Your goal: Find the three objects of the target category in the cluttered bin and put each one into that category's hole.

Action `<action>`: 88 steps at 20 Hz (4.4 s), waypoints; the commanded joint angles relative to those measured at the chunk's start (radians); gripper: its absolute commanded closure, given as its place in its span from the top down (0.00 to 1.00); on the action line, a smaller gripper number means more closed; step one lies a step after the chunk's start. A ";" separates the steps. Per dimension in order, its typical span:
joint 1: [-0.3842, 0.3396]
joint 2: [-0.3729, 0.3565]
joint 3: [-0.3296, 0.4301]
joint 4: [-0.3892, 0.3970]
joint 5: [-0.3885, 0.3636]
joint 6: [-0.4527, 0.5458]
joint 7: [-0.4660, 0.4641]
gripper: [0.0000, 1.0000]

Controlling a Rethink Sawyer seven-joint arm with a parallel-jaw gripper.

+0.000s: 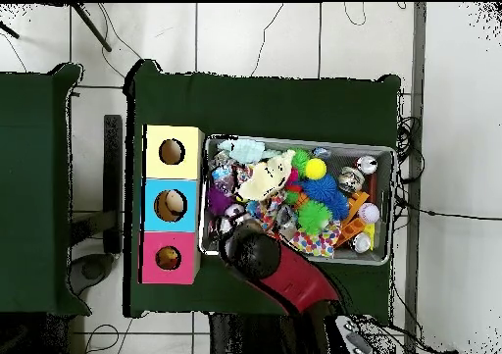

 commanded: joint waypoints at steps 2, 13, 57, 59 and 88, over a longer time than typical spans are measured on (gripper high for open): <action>0.024 -0.033 0.061 0.106 0.038 0.196 0.171 0.00; -0.216 0.207 -0.037 -0.254 -0.345 -0.110 -0.180 0.00; -0.438 0.167 0.128 -0.338 -0.772 0.070 -0.036 1.00; -0.431 0.175 0.118 -0.347 -0.776 0.074 -0.038 1.00; -0.578 0.227 0.401 -0.739 -0.829 0.426 -0.370 0.00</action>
